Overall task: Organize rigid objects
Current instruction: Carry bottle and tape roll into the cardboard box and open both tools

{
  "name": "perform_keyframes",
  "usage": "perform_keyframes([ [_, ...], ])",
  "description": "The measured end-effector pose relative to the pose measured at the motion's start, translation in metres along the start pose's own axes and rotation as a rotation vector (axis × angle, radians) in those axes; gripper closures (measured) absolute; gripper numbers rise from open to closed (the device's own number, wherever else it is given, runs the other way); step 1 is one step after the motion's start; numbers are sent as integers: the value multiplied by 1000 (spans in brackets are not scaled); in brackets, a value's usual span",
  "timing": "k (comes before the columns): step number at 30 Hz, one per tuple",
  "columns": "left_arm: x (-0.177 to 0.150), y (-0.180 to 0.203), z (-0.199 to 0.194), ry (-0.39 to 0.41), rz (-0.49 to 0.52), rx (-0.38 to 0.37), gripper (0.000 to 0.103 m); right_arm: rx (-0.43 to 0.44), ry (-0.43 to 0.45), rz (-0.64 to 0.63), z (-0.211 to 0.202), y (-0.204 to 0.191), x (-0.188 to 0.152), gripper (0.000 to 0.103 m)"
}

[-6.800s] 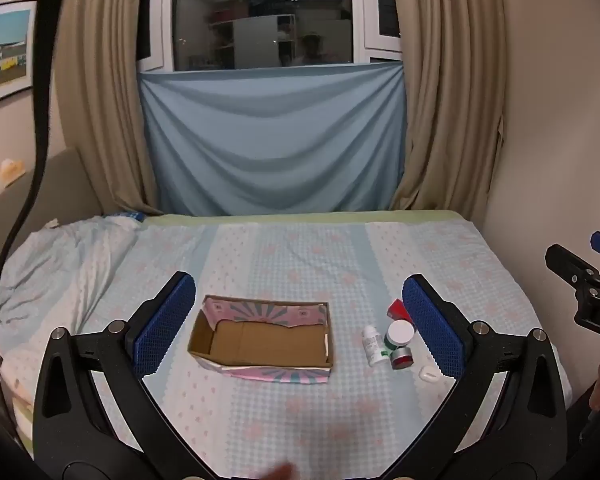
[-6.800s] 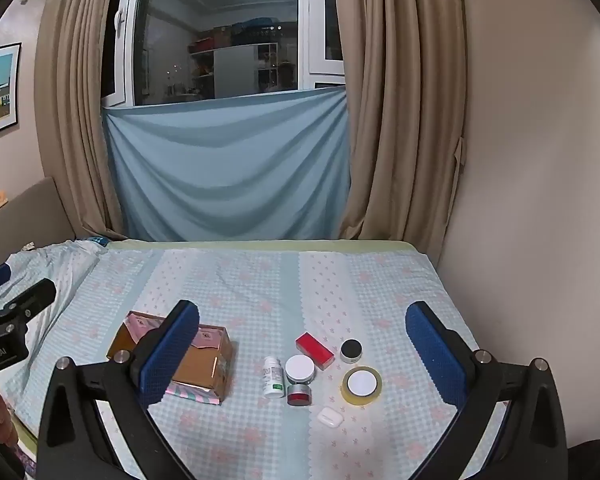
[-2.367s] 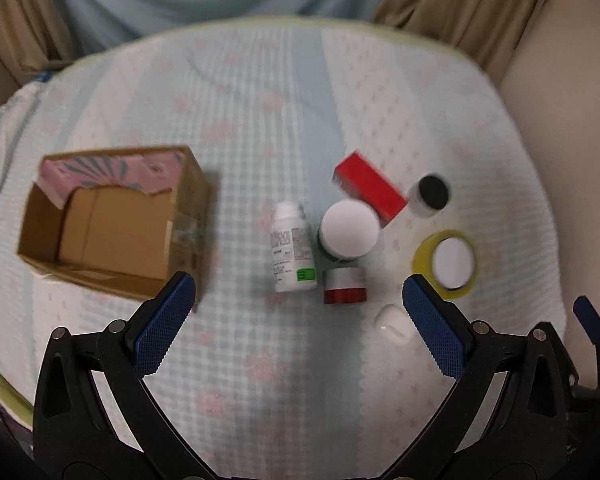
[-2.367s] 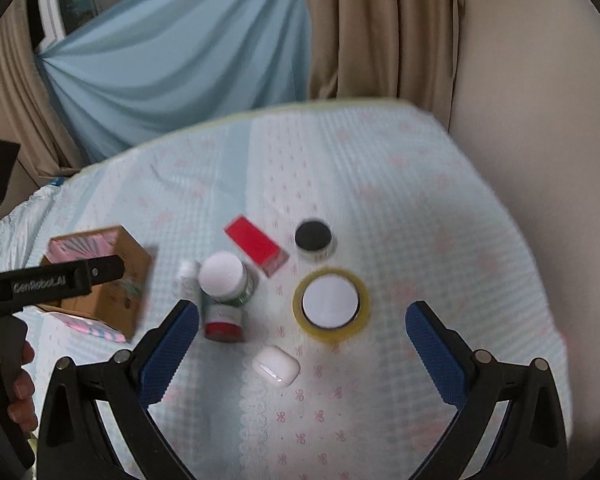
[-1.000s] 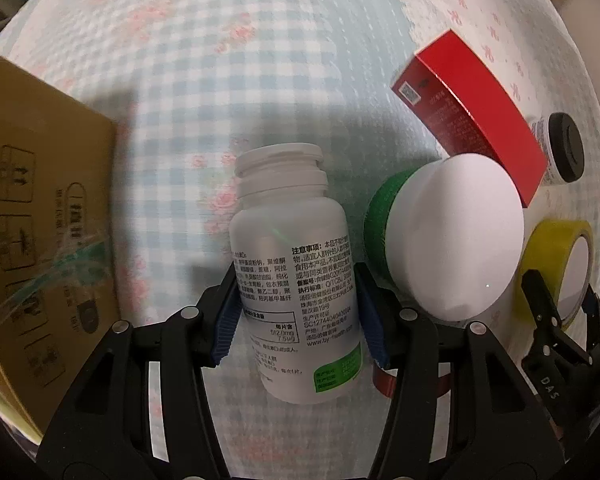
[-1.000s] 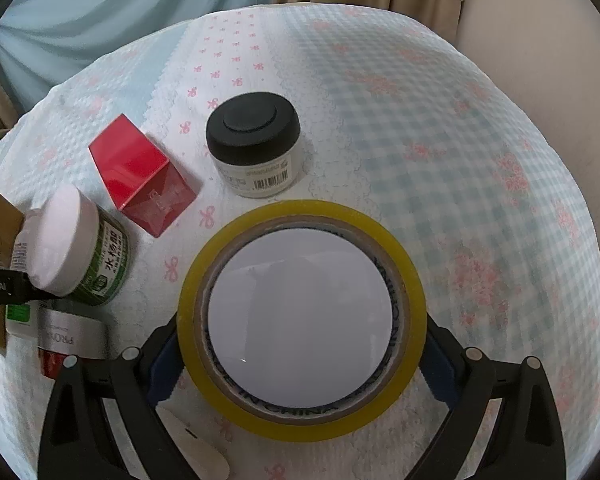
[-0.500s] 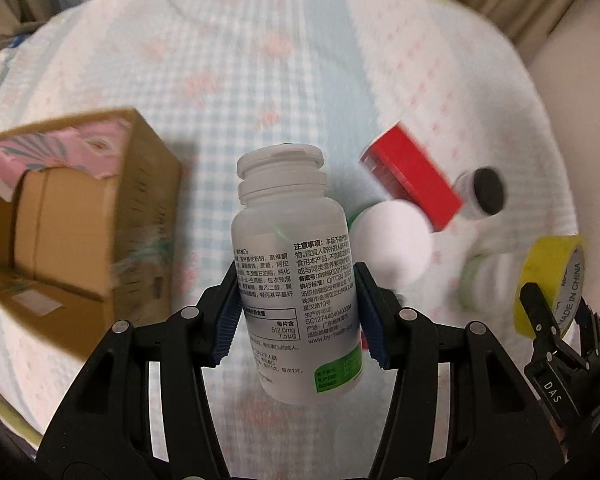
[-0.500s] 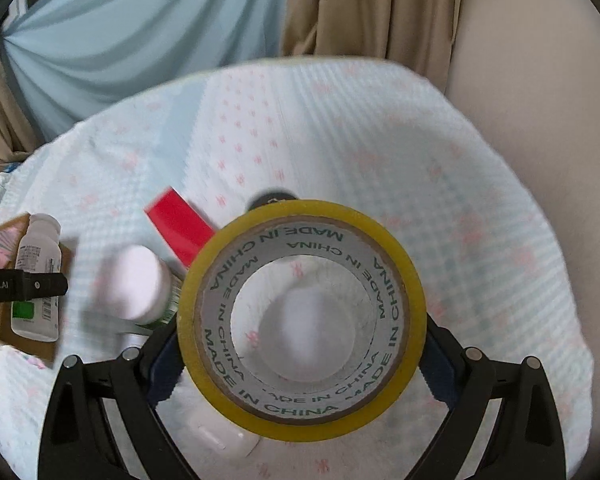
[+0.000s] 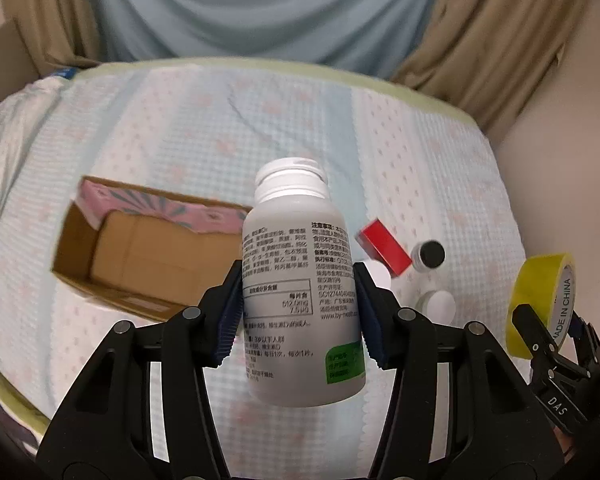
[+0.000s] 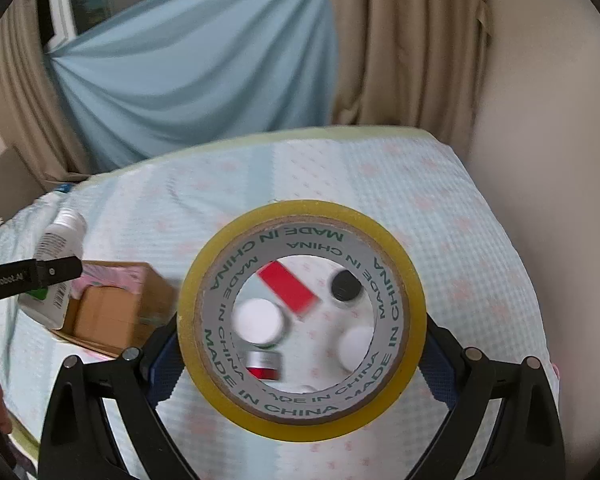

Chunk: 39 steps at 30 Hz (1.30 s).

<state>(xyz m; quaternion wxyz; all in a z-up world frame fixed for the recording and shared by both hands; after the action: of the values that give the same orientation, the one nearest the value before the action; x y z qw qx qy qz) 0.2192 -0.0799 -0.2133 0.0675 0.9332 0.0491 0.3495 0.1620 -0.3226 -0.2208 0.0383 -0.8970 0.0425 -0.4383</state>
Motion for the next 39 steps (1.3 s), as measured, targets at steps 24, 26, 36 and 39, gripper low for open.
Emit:
perform_keyframes([
  [24, 45, -276, 8, -85, 118, -29, 55, 68, -52, -6, 44, -285, 28, 7],
  [26, 46, -287, 26, -104, 153, -34, 55, 70, -83, -48, 62, -303, 20, 7],
  [36, 25, -302, 131, -264, 279, -61, 55, 160, -284, -244, 163, -358, -36, 7],
  [39, 11, -300, 163, -326, 303, -62, 55, 195, -347, -282, 193, -360, -56, 7],
])
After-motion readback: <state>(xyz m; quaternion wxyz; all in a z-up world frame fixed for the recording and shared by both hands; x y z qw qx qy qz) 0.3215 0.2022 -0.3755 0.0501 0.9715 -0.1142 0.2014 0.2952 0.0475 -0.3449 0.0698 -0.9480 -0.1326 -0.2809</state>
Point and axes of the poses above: each gripper's, at about its wrist camera, not at the fingertips, and z roughly the way its jaws point, y to its right, x to its top, the point moved 1 cm from there along z, roughly the way its jaws point, and after that the axes turned 12 degrees about y, right-handed, at the moved point
